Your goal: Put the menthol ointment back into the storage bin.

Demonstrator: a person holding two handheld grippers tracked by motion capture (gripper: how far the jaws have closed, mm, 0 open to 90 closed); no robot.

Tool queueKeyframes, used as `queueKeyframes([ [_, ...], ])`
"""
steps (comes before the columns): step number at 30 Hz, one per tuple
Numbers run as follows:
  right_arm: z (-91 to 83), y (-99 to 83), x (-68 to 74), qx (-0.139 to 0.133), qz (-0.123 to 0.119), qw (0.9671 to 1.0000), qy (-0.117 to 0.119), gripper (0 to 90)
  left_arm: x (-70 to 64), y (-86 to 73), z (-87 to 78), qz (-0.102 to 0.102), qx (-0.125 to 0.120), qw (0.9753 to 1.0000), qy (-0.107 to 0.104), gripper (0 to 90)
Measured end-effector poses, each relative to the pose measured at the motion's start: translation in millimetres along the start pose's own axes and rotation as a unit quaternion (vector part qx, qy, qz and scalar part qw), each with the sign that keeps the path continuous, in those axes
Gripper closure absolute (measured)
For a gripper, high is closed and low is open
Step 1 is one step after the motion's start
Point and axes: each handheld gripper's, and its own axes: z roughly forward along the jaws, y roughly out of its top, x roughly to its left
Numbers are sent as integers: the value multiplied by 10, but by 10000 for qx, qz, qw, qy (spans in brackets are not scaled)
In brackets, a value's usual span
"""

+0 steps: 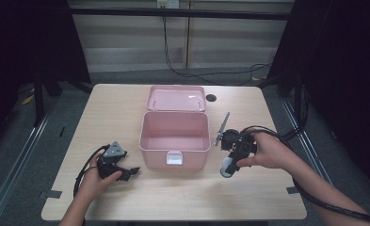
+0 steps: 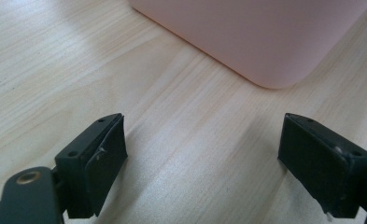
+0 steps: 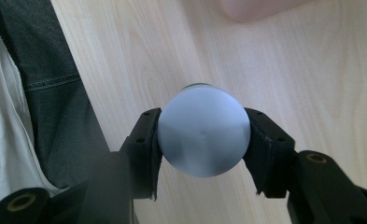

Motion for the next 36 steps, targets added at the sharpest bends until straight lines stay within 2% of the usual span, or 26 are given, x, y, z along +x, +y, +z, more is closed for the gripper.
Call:
queueKeyframes([
  [12, -273, 104, -106, 76, 184, 9998, -95, 505, -3, -1, 2, -21, -16, 10000, 1, 145],
  [23, -518, 282, -164, 82, 212, 9993, -306, 505, 1, 1, 1, 5, -16, 10000, 11, 145],
  [36, -714, 523, -254, 94, 417, 9980, -466, 505, 1, 2, -1, 7, -1, 10000, 4, 145],
])
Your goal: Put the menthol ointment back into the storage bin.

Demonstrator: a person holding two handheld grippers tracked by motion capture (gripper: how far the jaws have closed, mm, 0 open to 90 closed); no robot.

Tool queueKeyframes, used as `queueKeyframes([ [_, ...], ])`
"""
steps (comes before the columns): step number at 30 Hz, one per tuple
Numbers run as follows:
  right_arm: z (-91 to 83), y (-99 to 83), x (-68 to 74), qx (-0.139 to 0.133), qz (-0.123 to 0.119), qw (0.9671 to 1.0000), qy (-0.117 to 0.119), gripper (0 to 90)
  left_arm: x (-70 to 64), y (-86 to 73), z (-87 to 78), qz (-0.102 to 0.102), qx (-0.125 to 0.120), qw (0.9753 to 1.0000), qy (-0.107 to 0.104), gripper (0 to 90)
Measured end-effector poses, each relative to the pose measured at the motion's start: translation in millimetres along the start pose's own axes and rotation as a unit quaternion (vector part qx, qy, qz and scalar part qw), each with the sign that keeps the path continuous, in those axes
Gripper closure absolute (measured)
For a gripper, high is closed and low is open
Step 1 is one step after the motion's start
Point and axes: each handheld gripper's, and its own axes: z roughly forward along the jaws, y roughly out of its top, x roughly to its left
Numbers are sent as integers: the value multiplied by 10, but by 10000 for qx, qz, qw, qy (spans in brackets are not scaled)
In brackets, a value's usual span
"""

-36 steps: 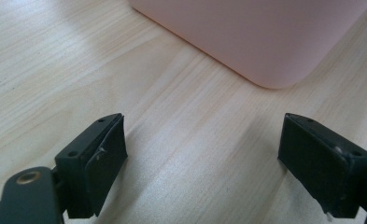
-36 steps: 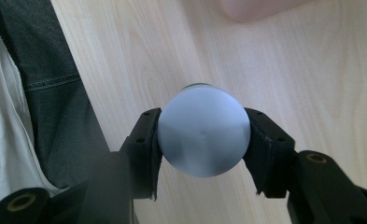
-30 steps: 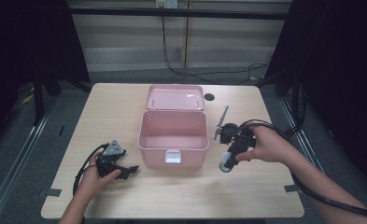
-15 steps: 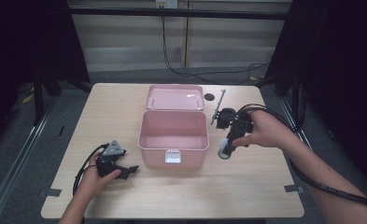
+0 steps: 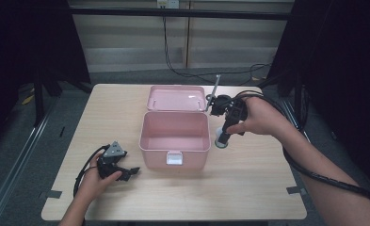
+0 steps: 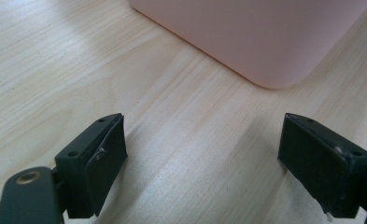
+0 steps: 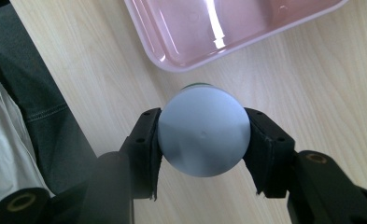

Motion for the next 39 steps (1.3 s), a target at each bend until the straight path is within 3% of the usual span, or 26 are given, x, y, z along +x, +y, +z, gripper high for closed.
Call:
queueKeyframes([
  [29, -8, 524, -50, 53, 107, 9999, -64, 505, 0, 0, 0, 1, 0, 10000, -2, 145],
  [35, 46, 606, -86, -16, 263, 9997, 13, 505, 0, 0, 0, -1, 0, 10000, -1, 145],
  [39, 106, 648, -128, -9, 527, 9986, 80, 505, 0, 0, 0, -1, 0, 10000, 0, 145],
])
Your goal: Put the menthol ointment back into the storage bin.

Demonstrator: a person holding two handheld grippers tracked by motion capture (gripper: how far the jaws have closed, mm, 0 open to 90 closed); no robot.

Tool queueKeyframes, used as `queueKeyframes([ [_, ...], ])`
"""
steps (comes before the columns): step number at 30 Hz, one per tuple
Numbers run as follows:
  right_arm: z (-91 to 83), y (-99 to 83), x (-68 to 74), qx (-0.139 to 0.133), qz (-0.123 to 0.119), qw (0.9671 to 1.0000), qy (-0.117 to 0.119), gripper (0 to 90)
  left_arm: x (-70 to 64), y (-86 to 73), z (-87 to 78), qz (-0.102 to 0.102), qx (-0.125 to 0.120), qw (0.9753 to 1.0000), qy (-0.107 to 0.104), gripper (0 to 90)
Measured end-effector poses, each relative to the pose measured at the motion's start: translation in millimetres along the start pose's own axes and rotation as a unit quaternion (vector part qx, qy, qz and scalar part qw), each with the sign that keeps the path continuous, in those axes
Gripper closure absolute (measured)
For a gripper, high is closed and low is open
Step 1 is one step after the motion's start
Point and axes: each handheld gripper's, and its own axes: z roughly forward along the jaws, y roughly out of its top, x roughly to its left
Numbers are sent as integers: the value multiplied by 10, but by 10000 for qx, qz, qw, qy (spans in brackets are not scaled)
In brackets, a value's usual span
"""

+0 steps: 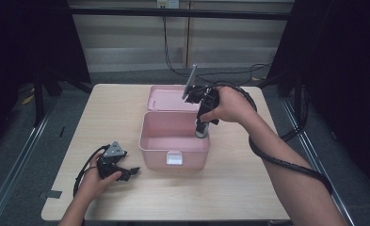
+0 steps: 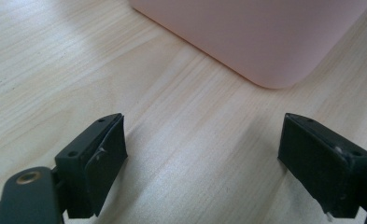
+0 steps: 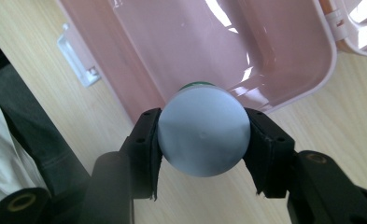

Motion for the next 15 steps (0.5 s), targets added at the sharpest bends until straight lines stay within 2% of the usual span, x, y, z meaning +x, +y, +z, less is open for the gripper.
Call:
queueKeyframes([
  [6, 95, 69, -60, -59, 577, 9981, 191, 505, 0, 0, 0, 2, 2, 10000, -1, 145],
  [15, 210, 155, -144, -132, 1231, 9922, 152, 505, 0, 0, 0, 1, 0, 10000, 0, 145],
])
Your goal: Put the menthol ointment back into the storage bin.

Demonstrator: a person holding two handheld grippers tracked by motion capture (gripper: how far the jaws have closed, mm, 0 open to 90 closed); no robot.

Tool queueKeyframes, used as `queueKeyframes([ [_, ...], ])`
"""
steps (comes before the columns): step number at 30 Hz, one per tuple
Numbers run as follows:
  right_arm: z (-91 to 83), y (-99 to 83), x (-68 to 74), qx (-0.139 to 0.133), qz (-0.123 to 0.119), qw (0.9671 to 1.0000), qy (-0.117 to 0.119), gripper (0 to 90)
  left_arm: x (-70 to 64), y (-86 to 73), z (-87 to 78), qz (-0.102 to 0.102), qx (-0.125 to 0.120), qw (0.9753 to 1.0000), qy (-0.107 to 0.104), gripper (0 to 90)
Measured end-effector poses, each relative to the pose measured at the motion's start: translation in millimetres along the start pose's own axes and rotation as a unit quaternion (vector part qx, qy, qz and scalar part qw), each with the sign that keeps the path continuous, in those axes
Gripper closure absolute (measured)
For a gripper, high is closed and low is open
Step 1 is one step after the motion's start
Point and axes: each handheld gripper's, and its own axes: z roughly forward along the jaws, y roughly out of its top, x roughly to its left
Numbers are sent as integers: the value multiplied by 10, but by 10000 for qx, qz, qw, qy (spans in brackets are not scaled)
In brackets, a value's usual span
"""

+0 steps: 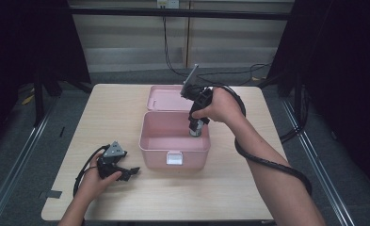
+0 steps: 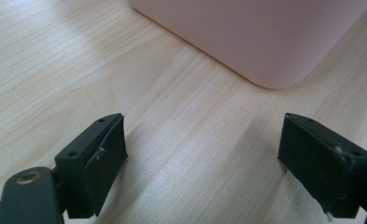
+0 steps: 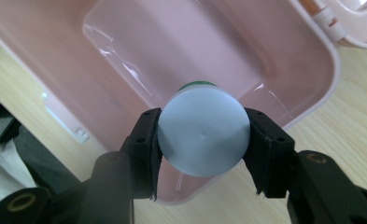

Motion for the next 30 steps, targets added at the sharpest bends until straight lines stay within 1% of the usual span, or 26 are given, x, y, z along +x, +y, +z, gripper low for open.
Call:
queueKeyframes([
  [4, 37, 28, -34, -22, 199, 9998, 4, 505, 0, 0, 0, -1, 0, 10000, -1, 145],
  [6, 52, 40, -43, -20, 365, 9993, 70, 505, 0, 0, 0, -1, -1, 10000, 0, 145],
  [7, 62, 45, -49, -34, 382, 9992, 66, 505, 0, 0, 0, -1, 0, 10000, -1, 145],
  [8, 71, 53, -46, -30, 477, 9988, 84, 505, 0, 0, 0, -2, -2, 10000, -1, 145],
  [12, 118, 78, -46, -27, 566, 9984, 47, 505, 2, 0, 0, 1, 1, 10000, -17, 145],
  [16, 159, 108, -45, -21, 710, 9974, 70, 505, 1, 0, 0, 0, 2, 10000, -16, 145],
  [18, 180, 119, -50, -36, 821, 9966, 105, 506, 2, 0, 0, 2, 2, 10000, -16, 145],
  [20, 199, 128, -59, -47, 934, 9956, 69, 505, 2, 0, 0, 1, 1, 10000, -15, 145],
  [23, 221, 138, -85, -100, 1122, 9936, 92, 506, 2, 0, 0, 0, 2, 10000, -16, 145],
  [25, 238, 144, -101, -116, 1204, 9926, 113, 506, 2, 0, 0, 1, 2, 10000, -17, 145],
  [30, 297, 165, -109, -126, 1302, 9914, 51, 506, 2, 0, -1, 0, 3, 10000, -18, 145],
])
